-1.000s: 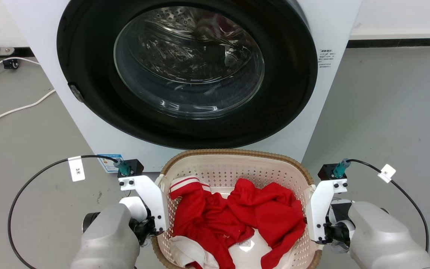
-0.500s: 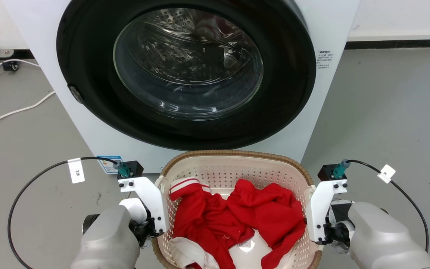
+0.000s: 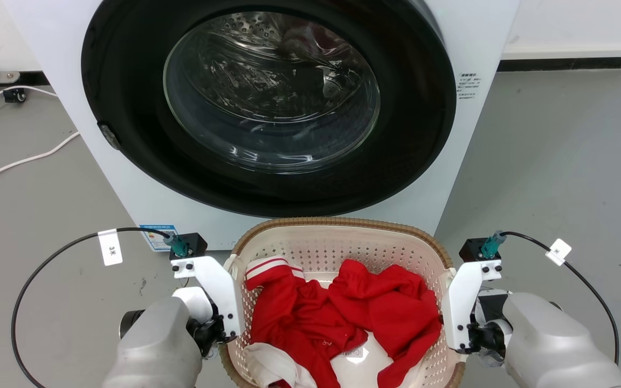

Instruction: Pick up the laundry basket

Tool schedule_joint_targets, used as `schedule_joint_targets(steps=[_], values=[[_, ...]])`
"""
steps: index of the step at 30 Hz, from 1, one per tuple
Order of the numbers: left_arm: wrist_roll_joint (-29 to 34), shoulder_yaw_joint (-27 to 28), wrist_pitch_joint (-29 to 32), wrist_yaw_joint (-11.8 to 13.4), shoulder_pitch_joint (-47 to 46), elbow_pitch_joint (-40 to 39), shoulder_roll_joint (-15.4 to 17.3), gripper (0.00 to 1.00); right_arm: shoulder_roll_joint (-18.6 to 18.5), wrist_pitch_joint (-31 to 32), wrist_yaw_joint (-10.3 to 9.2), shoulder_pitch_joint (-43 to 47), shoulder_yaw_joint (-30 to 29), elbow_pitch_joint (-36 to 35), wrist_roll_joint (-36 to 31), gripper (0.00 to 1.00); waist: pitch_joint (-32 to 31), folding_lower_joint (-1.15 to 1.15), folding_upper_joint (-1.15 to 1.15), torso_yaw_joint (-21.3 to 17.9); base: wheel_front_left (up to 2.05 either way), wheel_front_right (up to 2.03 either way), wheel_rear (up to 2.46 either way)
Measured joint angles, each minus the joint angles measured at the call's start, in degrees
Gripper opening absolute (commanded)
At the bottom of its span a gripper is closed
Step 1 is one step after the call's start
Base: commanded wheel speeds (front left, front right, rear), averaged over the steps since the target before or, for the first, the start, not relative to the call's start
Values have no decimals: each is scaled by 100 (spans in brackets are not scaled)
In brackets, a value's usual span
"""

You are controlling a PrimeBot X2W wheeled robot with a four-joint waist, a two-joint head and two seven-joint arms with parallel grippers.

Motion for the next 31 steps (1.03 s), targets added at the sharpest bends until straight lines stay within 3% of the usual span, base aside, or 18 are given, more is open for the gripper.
schedule_joint_targets(steps=[31], values=[[-175, -124, -58, 7, 73, 0, 7, 0, -8, -49, 0, 9, 169, 31, 160, 0, -22, 0, 0, 1, 0, 0, 0]])
